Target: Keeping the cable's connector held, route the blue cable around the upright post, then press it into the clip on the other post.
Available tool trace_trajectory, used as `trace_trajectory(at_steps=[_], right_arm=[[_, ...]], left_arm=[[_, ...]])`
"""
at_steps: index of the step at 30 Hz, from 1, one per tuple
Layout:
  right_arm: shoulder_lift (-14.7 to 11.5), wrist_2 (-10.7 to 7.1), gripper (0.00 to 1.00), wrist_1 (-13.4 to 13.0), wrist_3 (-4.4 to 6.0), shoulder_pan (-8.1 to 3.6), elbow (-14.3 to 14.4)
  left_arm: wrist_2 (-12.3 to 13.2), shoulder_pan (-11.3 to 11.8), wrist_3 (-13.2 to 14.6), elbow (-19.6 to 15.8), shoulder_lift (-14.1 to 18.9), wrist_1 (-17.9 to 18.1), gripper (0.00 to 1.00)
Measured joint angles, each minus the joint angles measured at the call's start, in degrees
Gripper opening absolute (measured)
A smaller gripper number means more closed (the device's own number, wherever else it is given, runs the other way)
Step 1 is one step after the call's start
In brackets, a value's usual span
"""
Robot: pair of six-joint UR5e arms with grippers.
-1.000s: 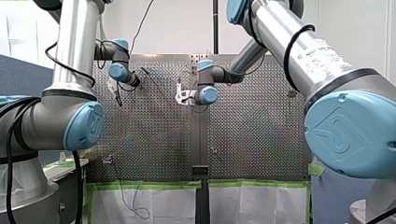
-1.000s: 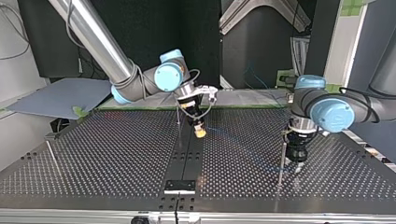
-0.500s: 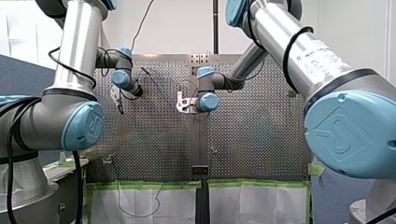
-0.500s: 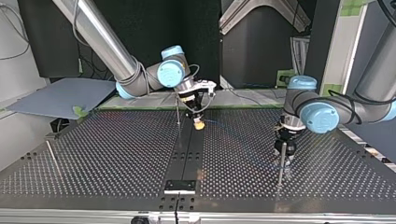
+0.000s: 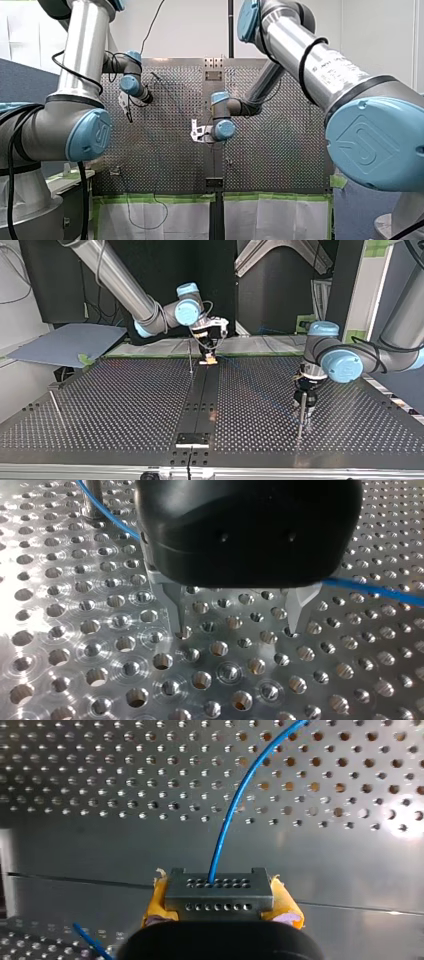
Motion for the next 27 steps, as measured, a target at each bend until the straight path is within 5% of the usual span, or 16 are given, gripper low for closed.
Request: trace_trajectory(at_steps=[27], right_arm=[[13.7,3.14,0.0,-6.3,-0.06,0.07,2.3]], left_arm=[[-0.2,0.0,-0.5,0.0,0.0,0.0,0.99]])
